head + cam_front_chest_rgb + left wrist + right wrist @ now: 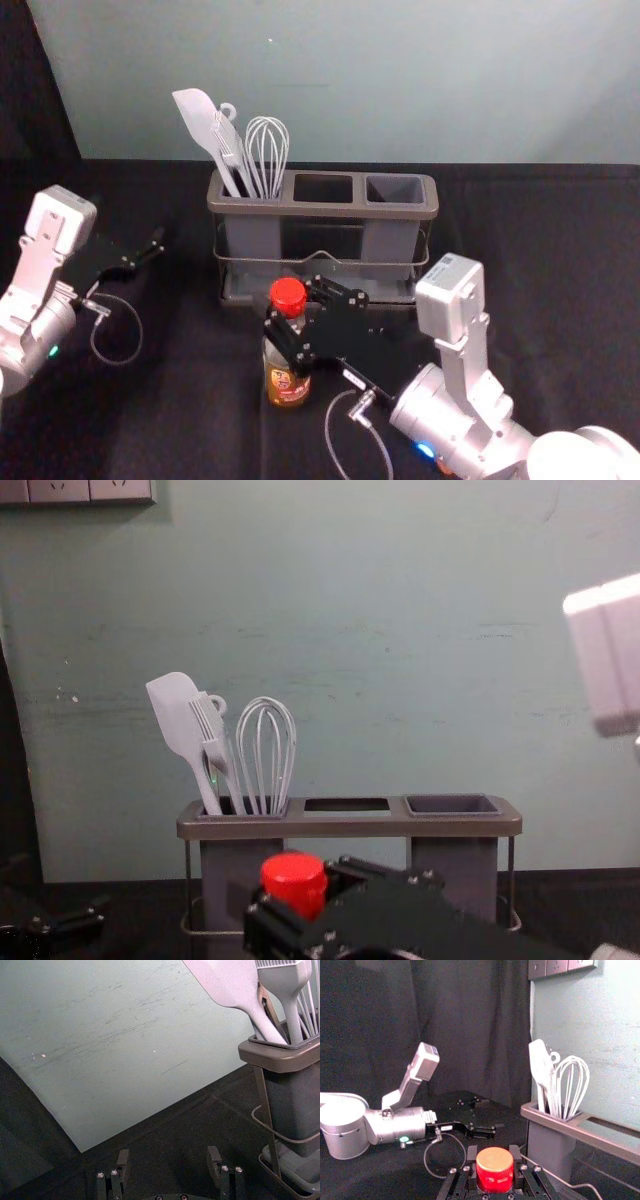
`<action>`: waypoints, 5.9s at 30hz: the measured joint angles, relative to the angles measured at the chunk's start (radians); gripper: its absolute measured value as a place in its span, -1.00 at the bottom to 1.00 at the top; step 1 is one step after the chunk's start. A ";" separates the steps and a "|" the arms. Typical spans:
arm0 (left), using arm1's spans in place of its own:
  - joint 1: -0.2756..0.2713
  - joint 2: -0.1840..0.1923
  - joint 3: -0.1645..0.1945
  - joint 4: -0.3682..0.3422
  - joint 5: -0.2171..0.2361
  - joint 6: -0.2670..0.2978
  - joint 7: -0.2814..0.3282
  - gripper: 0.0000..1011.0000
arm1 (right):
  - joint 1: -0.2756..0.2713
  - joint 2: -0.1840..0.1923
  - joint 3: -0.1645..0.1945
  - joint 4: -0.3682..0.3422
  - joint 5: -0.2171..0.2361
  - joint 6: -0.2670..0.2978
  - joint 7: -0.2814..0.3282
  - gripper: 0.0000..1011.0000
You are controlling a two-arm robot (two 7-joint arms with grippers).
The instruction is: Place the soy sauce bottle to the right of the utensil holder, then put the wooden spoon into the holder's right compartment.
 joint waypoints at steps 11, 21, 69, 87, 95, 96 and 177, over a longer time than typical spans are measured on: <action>0.000 0.000 0.000 0.000 0.000 0.000 0.000 0.98 | -0.048 0.050 0.048 -0.108 0.037 0.014 0.002 -0.25; 0.000 0.000 0.000 0.000 0.000 0.000 0.000 0.98 | -0.133 0.110 0.151 -0.162 0.107 -0.010 -0.009 -0.25; 0.000 0.000 0.000 0.000 0.000 0.000 0.000 0.98 | -0.001 0.179 0.365 0.049 0.235 -0.048 0.059 -0.25; 0.000 0.000 0.000 0.000 0.000 0.000 0.000 0.98 | 0.140 0.144 0.318 0.224 0.289 -0.065 0.084 -0.25; 0.000 0.000 0.000 0.000 0.000 0.000 0.000 0.98 | 0.185 0.129 0.298 0.274 0.294 -0.062 0.085 -0.25; 0.000 0.000 0.000 0.000 0.000 0.000 0.000 0.98 | 0.194 0.124 0.295 0.284 0.295 -0.062 0.085 -0.25; 0.000 0.000 0.000 0.000 0.000 0.000 0.000 0.98 | 0.238 0.090 0.283 0.334 0.282 -0.094 0.071 0.83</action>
